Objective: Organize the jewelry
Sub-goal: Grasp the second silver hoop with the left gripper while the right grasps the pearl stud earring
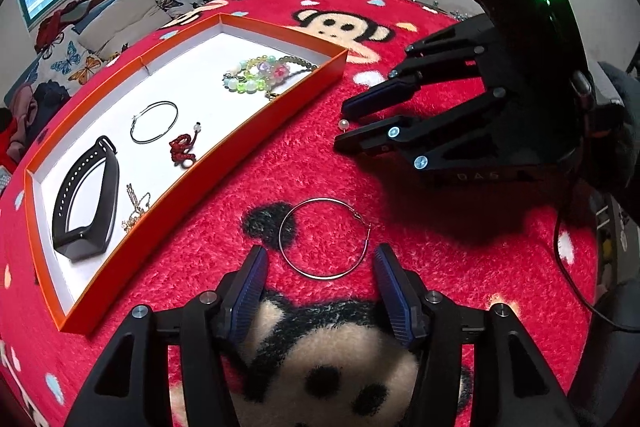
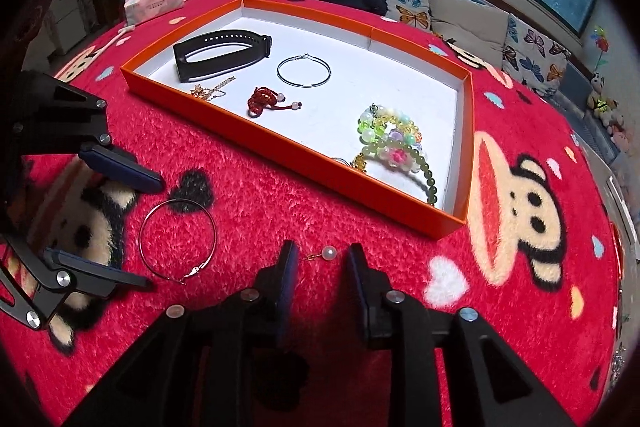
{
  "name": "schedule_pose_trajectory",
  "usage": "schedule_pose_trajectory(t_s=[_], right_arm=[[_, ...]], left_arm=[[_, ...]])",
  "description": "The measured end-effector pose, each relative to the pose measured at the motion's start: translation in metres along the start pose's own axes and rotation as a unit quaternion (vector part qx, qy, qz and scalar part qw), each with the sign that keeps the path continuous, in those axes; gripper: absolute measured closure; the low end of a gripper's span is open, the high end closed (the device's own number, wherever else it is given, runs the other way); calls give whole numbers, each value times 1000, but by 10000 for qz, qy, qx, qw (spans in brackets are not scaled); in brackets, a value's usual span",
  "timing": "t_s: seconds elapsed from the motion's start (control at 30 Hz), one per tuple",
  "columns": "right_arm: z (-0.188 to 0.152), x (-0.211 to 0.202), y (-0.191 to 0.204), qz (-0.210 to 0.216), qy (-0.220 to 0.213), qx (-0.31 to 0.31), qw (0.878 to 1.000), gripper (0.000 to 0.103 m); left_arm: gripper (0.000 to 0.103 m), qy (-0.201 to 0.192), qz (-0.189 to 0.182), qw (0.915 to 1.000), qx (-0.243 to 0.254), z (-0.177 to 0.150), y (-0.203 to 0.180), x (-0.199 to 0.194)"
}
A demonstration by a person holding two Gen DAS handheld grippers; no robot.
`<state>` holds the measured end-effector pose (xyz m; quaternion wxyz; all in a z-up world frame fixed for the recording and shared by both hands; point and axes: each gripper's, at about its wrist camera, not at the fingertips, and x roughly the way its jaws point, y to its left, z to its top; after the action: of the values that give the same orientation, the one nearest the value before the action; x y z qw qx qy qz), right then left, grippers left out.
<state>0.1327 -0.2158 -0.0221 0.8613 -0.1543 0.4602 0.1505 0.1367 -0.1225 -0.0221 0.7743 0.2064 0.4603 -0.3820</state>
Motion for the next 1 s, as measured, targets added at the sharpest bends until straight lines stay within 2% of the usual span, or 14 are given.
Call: schedule_pose_trajectory(t_s=[0.3,0.37,0.43,0.6,0.73,0.87,1.0], right_arm=[[1,1,1,107,-65,-228,9997,74],[0,0,0,145,-75,-235,9996,76],[-1,0,0,201,-92,-230,9995,83],[-3,-2,-1,228,-153,-98,9996,83],[-5,-7,-4,292,-217,77,9993,83],[-6,-14,-7,328,-318,231,9987,83],[-8,-17,-8,337,-355,315,9983,83]], left_arm=[[44,-24,49,9999,99,3,2,3],[44,-44,47,9999,113,3,2,4],[44,-85,63,9998,145,3,2,5],[45,-114,130,9997,200,3,-1,6],[54,-158,172,9996,161,3,-2,5],[78,-173,188,9997,6,2,0,2],[78,-123,123,9996,-218,2,7,-2]])
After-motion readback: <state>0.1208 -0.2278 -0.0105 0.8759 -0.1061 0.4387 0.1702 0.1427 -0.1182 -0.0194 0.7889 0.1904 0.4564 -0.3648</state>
